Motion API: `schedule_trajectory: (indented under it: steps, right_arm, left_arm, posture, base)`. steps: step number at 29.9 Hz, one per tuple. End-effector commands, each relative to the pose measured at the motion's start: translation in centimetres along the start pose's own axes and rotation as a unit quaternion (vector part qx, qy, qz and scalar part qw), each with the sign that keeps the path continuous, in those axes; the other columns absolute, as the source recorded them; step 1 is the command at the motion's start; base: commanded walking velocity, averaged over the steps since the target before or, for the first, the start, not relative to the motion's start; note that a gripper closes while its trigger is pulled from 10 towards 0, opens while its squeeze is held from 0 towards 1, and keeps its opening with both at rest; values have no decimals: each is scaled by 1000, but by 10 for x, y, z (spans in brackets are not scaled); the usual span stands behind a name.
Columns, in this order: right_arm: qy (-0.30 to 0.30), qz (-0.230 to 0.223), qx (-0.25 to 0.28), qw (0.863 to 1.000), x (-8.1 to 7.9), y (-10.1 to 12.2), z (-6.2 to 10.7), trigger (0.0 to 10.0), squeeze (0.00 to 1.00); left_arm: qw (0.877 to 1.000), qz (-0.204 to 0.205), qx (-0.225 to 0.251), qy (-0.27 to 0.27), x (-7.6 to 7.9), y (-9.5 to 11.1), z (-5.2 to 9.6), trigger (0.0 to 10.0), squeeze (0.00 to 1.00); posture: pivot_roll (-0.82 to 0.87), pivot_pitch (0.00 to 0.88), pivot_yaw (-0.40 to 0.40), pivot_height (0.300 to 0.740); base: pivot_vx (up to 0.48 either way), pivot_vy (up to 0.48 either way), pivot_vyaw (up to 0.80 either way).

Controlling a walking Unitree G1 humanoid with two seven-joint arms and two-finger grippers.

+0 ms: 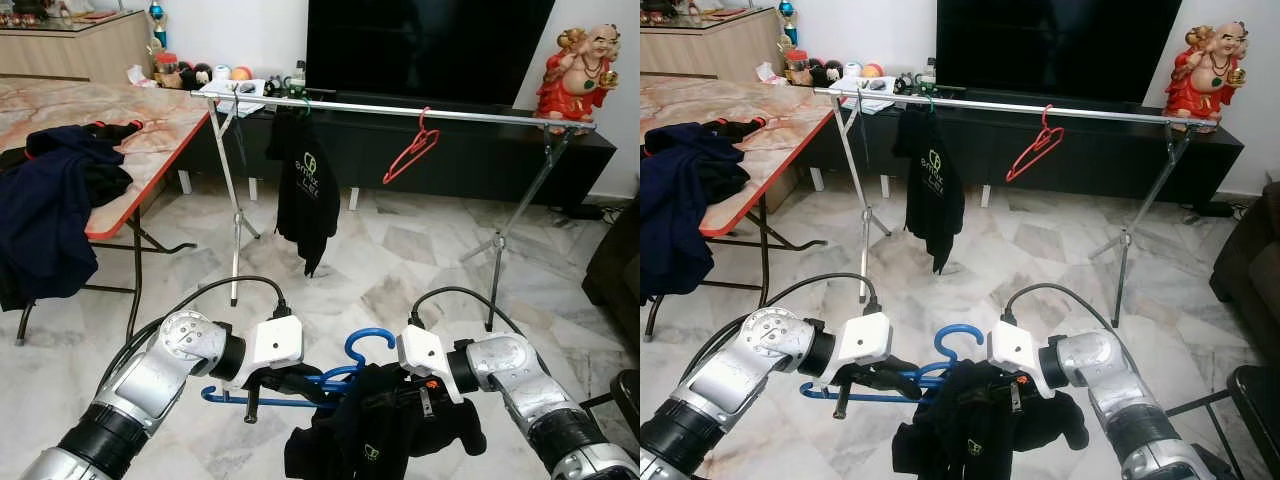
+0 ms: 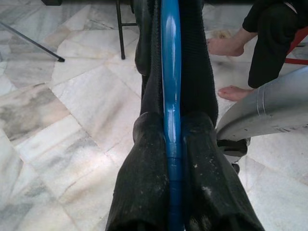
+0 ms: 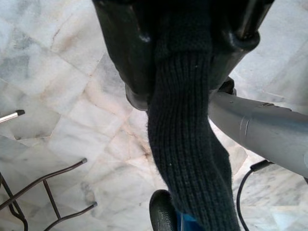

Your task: Hang hanger

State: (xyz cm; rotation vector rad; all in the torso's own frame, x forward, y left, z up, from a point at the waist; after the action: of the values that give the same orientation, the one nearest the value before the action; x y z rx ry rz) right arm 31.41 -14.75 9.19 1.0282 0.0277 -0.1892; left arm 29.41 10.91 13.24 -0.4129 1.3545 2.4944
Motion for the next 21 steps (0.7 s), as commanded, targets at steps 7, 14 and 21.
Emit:
schedule_trajectory:
  steps: [7, 14, 21]
  right_arm:
    - [-12, 8, -3, 1000, 3, 3, -3, 0, 0]
    - [-13, 7, -4, 1000, 3, 1, -2, 0, 0]
    - [-18, 6, -6, 1000, 3, 0, -2, 0, 0]
  left_arm:
    - [999, -33, 11, 6, -11, 14, 2, 10000, 0]
    - [999, -33, 10, 5, -11, 13, 2, 10000, 0]
    - [1000, -18, 14, 7, -12, 12, 2, 10000, 1000]
  posture:
    - [57, 19, -54, 740]
    - [54, 19, -50, 740]
    - [52, 15, -48, 740]
  base:
    - [0, 0, 0]
    - [0, 0, 0]
    - [0, 0, 0]
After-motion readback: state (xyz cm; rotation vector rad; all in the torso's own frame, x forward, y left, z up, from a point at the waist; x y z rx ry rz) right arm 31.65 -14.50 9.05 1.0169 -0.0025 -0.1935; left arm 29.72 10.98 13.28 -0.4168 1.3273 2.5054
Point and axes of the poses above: a point about 5 cm out from each wrist's last joint towards the gripper, its own z axis pointing back from the gripper into the wrist, its own y axis along the axis of the wrist's last joint, x = y × z, the point moved 1 cm from there along -z, pointing out of the wrist towards the gripper, and after that the axes turned 11 degrees about -z, right-handed, at the moved point
